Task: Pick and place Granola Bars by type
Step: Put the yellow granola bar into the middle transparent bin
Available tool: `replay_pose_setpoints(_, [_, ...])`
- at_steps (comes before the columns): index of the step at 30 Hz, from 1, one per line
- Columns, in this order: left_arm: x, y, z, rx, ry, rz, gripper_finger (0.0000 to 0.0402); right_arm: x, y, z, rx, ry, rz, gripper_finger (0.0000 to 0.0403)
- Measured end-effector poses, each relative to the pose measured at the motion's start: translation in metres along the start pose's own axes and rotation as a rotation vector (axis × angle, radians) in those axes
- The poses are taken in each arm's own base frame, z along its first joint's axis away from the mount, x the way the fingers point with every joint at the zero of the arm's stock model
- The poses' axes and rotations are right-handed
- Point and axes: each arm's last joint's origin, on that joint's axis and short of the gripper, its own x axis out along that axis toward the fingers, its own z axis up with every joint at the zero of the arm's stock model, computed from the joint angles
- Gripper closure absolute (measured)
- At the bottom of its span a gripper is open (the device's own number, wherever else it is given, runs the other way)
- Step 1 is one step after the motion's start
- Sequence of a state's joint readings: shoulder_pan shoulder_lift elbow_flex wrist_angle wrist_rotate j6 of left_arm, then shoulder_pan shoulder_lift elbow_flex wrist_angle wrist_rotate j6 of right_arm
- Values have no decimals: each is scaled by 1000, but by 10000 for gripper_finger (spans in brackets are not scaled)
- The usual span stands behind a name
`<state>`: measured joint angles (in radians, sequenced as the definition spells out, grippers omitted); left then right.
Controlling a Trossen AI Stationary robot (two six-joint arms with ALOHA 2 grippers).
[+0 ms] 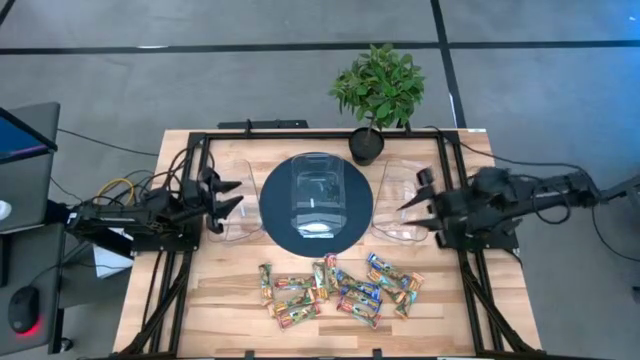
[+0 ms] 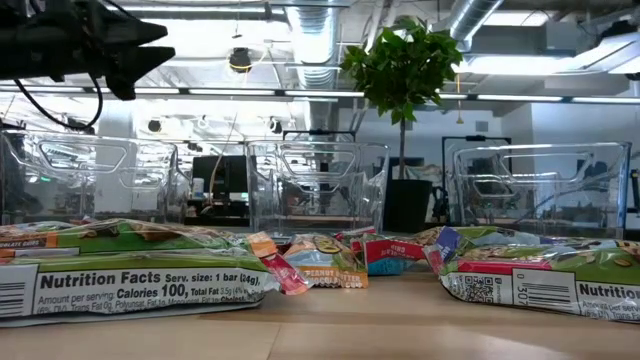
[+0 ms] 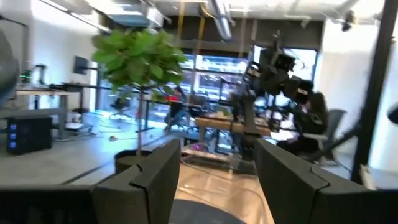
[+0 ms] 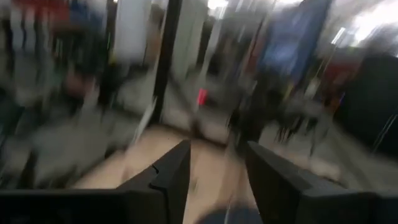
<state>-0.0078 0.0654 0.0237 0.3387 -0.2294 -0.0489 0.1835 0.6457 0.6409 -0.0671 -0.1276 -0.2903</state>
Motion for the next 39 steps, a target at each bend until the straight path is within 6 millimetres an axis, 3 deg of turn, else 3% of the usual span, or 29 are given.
replay_pose_setpoints(4, [0,-3,-5,-6,63,-113,203,40,12,6,39,276,74,274])
replay_pose_setpoints(8, [-1,-7,-9,32,96,-252,203,78,39,-2,83,521,126,287])
replay_pose_setpoints(14, [-2,-10,-8,20,101,-362,203,105,85,-12,141,858,35,300])
replay_pose_setpoints(20, [-2,-11,-8,14,105,-385,203,105,121,-25,275,1061,-164,305])
replay_pose_setpoints(31, [-2,-10,-7,54,45,-381,203,107,161,-49,946,1212,-526,305])
replay_pose_setpoints(39, [-3,-11,-9,69,54,-403,203,107,180,-59,1258,1226,-783,305])
